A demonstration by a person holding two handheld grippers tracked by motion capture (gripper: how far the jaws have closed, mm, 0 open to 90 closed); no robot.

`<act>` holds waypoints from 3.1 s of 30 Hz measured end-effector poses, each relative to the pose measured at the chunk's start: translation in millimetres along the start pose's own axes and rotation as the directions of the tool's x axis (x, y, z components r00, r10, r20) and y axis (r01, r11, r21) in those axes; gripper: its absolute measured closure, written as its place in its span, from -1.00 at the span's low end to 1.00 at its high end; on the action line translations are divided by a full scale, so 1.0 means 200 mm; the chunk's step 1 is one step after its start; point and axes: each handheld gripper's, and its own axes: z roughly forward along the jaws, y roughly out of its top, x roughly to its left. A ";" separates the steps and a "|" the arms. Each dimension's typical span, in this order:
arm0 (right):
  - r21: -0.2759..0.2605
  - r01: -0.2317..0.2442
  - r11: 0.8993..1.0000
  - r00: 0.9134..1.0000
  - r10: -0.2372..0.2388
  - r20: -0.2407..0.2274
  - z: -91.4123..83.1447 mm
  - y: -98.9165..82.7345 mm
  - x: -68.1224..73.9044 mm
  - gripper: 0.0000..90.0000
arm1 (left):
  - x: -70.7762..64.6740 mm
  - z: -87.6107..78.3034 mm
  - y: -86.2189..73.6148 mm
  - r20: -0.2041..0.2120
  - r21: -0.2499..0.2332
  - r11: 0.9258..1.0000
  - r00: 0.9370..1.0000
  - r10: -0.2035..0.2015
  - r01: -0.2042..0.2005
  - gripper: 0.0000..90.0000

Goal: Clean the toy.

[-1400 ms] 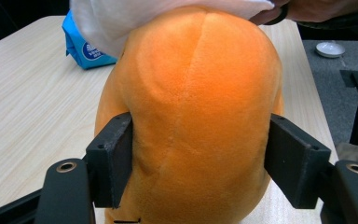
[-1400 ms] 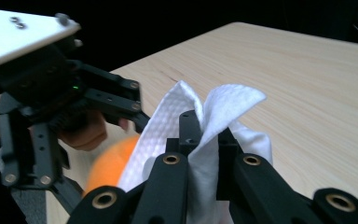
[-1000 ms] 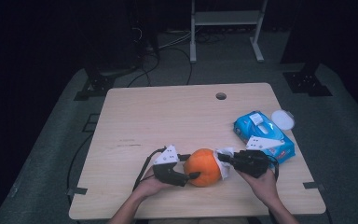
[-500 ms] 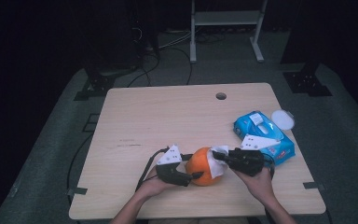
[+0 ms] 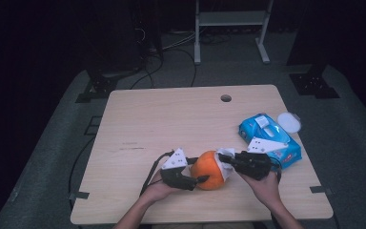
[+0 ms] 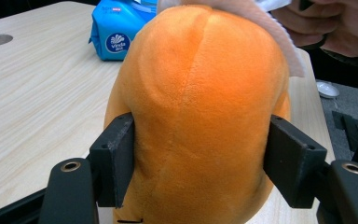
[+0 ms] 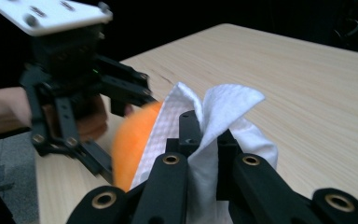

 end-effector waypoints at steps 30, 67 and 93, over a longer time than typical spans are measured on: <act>0.013 0.038 0.999 0.998 -0.037 -0.042 0.02 0.03 0.00 0.91 | 0.12 0.11 -0.08 0.142 -0.021 0.999 0.989 0.032 -0.029 -0.56; 0.046 -0.041 0.998 0.997 0.044 -0.067 0.06 0.00 -0.02 0.91 | -0.01 0.00 0.10 0.047 0.047 0.986 0.986 0.160 -0.162 -0.28; 0.066 -0.045 0.997 0.997 0.049 -0.059 0.05 -0.04 -0.05 0.91 | 0.05 -0.01 0.07 0.067 0.047 0.993 0.992 0.103 -0.106 -0.44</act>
